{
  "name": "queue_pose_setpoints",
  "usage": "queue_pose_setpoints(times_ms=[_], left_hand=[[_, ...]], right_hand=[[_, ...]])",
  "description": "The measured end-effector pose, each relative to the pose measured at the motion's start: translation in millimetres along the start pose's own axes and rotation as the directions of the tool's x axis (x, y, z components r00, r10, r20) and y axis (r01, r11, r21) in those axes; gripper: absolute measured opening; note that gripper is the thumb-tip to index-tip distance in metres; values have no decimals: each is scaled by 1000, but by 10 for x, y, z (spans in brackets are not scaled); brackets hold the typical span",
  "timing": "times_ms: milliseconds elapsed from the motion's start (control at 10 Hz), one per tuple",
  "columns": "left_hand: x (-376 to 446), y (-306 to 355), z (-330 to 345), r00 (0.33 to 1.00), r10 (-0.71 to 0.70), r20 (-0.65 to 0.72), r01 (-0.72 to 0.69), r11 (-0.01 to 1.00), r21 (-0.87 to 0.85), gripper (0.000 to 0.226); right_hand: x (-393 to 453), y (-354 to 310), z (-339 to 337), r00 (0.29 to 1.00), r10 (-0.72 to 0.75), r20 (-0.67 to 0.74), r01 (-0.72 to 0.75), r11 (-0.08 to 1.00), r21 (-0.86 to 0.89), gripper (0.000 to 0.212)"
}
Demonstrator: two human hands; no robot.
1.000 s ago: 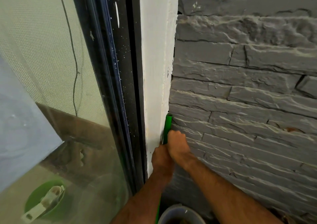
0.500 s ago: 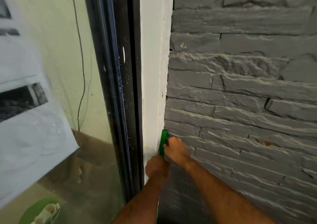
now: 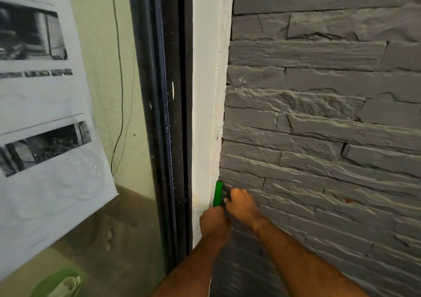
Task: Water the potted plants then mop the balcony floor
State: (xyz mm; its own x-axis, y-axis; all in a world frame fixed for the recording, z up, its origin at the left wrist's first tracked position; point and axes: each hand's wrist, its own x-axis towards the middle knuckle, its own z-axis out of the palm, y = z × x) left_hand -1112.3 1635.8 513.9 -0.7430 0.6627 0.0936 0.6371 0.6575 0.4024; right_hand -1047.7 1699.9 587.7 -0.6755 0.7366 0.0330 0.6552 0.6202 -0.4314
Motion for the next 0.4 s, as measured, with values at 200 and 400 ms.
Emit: queue_pose_setpoints(times_ms=[200,400], left_hand=[[-44,101,-187,983,135,-123,-113,979,172,29],[-205,235,-471,942,246,-226,-205,960,189,44]], right_hand=[[-142,131,-164,995,-61,-79,48,986,-159,23],[-402,244,-369,979,-70,-192,12,957,-289,36]])
